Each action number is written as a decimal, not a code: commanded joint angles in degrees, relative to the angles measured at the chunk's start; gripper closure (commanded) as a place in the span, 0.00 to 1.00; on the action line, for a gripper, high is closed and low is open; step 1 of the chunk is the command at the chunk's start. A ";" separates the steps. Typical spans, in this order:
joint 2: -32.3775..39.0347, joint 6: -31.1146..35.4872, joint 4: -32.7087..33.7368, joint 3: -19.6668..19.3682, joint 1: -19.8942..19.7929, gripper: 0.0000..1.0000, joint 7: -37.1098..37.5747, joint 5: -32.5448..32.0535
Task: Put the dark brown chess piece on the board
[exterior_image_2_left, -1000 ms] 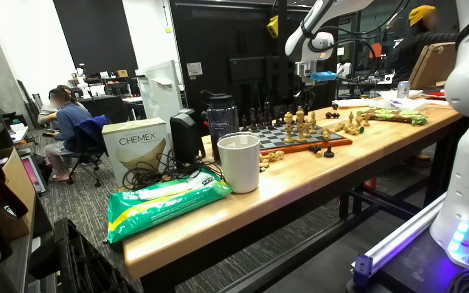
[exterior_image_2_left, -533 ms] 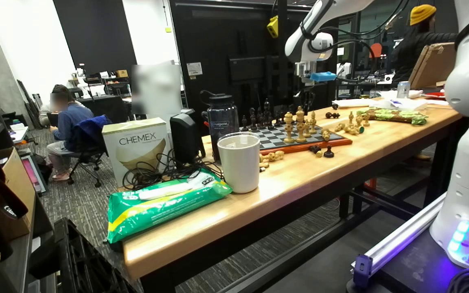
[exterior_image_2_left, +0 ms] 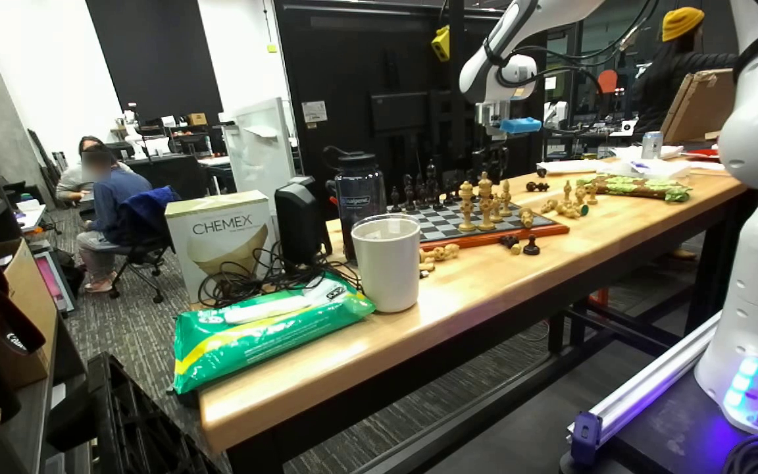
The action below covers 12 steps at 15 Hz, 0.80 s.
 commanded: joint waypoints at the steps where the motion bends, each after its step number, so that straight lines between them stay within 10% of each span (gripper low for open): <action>1: -1.24 -0.98 0.09 0.67 -0.70 0.02 -0.58 0.72; 12: -9.97 -5.89 -2.57 0.68 0.93 0.00 1.77 0.08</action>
